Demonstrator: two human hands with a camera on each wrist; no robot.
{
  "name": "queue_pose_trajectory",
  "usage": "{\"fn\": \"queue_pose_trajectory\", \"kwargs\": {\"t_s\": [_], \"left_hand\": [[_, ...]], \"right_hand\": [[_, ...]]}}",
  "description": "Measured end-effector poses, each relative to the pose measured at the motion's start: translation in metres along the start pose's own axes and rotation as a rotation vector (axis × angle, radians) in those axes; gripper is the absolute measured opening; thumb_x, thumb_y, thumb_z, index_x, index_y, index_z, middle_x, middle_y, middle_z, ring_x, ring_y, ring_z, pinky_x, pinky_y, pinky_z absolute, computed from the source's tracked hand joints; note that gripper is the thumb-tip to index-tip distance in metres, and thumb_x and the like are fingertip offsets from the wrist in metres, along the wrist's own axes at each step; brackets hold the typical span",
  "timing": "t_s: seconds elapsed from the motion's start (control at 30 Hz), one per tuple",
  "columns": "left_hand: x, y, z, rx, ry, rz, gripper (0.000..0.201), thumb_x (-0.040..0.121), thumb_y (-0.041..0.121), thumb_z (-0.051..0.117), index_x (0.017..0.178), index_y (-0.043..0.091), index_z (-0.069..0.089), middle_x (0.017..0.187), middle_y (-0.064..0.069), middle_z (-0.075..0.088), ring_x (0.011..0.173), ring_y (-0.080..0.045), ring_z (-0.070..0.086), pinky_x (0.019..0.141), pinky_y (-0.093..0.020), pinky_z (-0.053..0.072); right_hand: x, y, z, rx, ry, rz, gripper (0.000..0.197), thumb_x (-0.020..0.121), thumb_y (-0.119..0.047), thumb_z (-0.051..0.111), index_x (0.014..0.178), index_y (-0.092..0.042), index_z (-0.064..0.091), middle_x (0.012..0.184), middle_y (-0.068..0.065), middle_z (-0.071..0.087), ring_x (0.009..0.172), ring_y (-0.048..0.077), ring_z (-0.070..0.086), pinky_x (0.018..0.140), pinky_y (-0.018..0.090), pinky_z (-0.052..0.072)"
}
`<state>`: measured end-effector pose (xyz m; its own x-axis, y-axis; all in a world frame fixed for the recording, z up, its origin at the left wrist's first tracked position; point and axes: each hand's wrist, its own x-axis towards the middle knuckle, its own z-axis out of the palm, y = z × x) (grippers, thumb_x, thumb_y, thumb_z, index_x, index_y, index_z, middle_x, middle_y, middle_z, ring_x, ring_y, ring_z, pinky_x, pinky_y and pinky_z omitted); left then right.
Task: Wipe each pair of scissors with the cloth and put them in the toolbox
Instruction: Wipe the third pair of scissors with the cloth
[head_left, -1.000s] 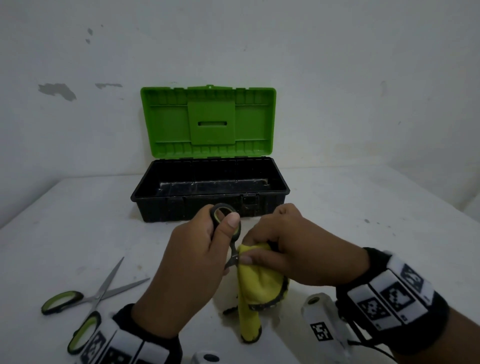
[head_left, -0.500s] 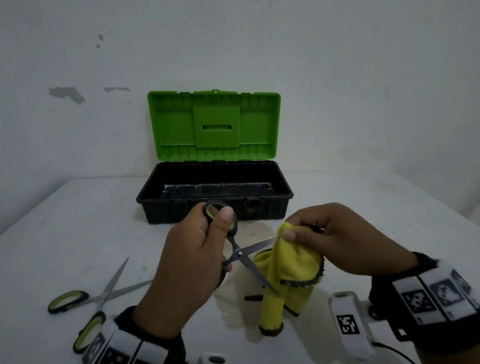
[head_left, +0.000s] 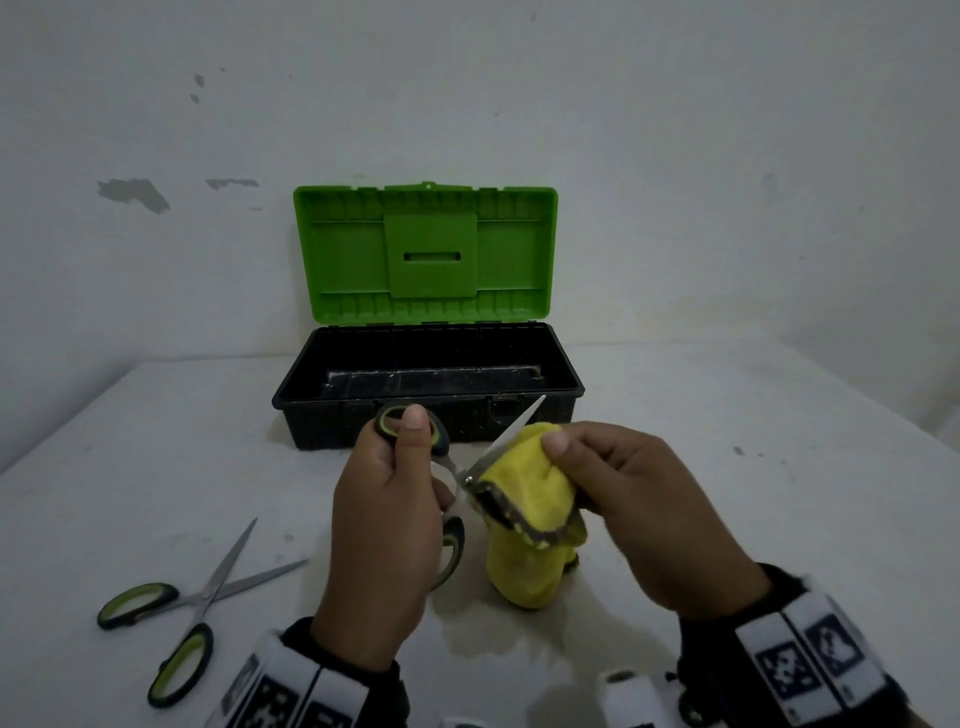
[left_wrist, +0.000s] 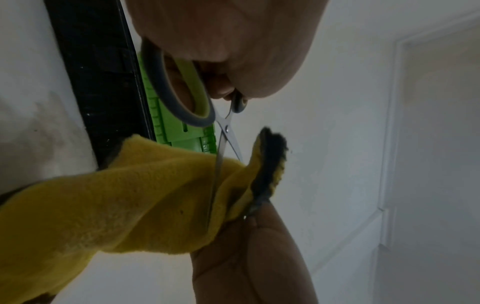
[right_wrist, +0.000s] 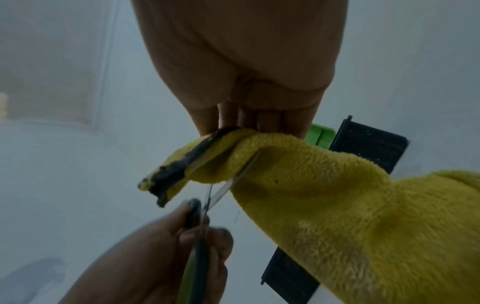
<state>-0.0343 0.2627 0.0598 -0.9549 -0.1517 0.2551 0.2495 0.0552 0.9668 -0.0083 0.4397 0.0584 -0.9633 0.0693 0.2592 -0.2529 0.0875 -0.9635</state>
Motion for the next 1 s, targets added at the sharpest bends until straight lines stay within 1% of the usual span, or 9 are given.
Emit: {"fn": "queue_pose_trajectory", "kwargs": {"t_s": [0.1, 0.17, 0.3, 0.37, 0.53, 0.67, 0.77, 0.83, 1.0], "left_hand": [[-0.001, -0.001, 0.004, 0.004, 0.004, 0.019, 0.034, 0.096, 0.052, 0.037, 0.083, 0.025, 0.055, 0.061, -0.012, 0.057, 0.050, -0.013, 0.050, 0.050, -0.031, 0.041], [-0.001, -0.002, 0.005, 0.024, -0.001, 0.042, 0.036, 0.094, 0.054, 0.036, 0.083, 0.026, 0.055, 0.058, -0.006, 0.055, 0.049, -0.011, 0.050, 0.048, -0.027, 0.041], [-0.002, -0.005, 0.005, 0.077, 0.020, 0.109, 0.038, 0.093, 0.054, 0.035, 0.084, 0.022, 0.054, 0.060, -0.010, 0.055, 0.045, -0.009, 0.048, 0.043, -0.019, 0.038], [-0.002, -0.007, 0.003, 0.091, 0.025, 0.114, 0.038, 0.095, 0.051, 0.036, 0.083, 0.020, 0.055, 0.058, -0.010, 0.055, 0.045, -0.010, 0.048, 0.042, -0.019, 0.038], [-0.006, -0.009, 0.000, 0.021, 0.011, 0.018, 0.037, 0.097, 0.049, 0.039, 0.079, 0.022, 0.055, 0.056, -0.008, 0.050, 0.046, -0.013, 0.044, 0.042, -0.024, 0.037], [-0.009, -0.009, 0.000, -0.007, 0.002, -0.002, 0.037, 0.097, 0.049, 0.038, 0.079, 0.021, 0.055, 0.058, -0.009, 0.049, 0.048, -0.014, 0.042, 0.041, -0.022, 0.036], [-0.013, -0.008, 0.003, 0.009, 0.006, 0.040, 0.040, 0.096, 0.053, 0.036, 0.080, 0.021, 0.054, 0.059, -0.012, 0.051, 0.050, -0.016, 0.046, 0.048, -0.031, 0.041], [-0.016, -0.006, 0.006, 0.033, 0.004, 0.072, 0.040, 0.095, 0.054, 0.035, 0.080, 0.022, 0.053, 0.058, -0.008, 0.052, 0.051, -0.016, 0.048, 0.051, -0.034, 0.040], [-0.020, -0.007, 0.009, 0.088, 0.014, 0.122, 0.039, 0.093, 0.057, 0.033, 0.077, 0.024, 0.049, 0.053, 0.003, 0.045, 0.047, -0.012, 0.043, 0.053, -0.030, 0.035]], "right_hand": [[-0.005, 0.001, 0.013, -0.155, -0.055, -0.046, 0.010, 0.090, -0.023, 0.071, 0.086, -0.020, 0.080, 0.080, -0.002, 0.079, 0.075, 0.012, 0.074, 0.068, 0.022, 0.056], [-0.006, 0.004, 0.020, -0.232, -0.075, -0.061, 0.007, 0.088, -0.021, 0.075, 0.085, -0.019, 0.081, 0.078, -0.005, 0.078, 0.073, 0.010, 0.074, 0.067, 0.024, 0.058], [-0.004, 0.008, 0.027, -0.304, -0.068, -0.054, 0.015, 0.089, -0.025, 0.076, 0.080, -0.013, 0.081, 0.074, 0.006, 0.076, 0.071, 0.023, 0.072, 0.070, 0.045, 0.059], [-0.003, 0.009, 0.027, -0.381, -0.092, -0.068, 0.021, 0.090, -0.028, 0.073, 0.079, -0.011, 0.079, 0.074, 0.011, 0.073, 0.070, 0.027, 0.070, 0.068, 0.046, 0.056], [-0.005, 0.002, 0.015, -0.488, -0.157, -0.089, 0.018, 0.092, -0.030, 0.071, 0.082, -0.018, 0.080, 0.076, 0.003, 0.075, 0.070, 0.018, 0.070, 0.070, 0.042, 0.056], [-0.012, -0.003, 0.002, -0.409, -0.195, 0.017, 0.019, 0.092, -0.027, 0.072, 0.081, -0.014, 0.081, 0.077, 0.003, 0.077, 0.072, 0.019, 0.074, 0.074, 0.041, 0.060], [-0.015, -0.005, 0.001, -0.296, -0.162, 0.067, 0.017, 0.090, -0.023, 0.073, 0.083, -0.011, 0.081, 0.078, 0.005, 0.079, 0.073, 0.021, 0.076, 0.076, 0.041, 0.062], [-0.015, -0.005, 0.005, -0.263, -0.149, 0.072, 0.016, 0.090, -0.022, 0.073, 0.083, -0.010, 0.081, 0.078, 0.006, 0.078, 0.074, 0.023, 0.076, 0.075, 0.042, 0.063], [-0.015, -0.003, 0.014, -0.235, -0.113, 0.043, 0.016, 0.091, -0.021, 0.073, 0.082, -0.010, 0.080, 0.078, 0.008, 0.077, 0.074, 0.026, 0.074, 0.073, 0.042, 0.062]]}}
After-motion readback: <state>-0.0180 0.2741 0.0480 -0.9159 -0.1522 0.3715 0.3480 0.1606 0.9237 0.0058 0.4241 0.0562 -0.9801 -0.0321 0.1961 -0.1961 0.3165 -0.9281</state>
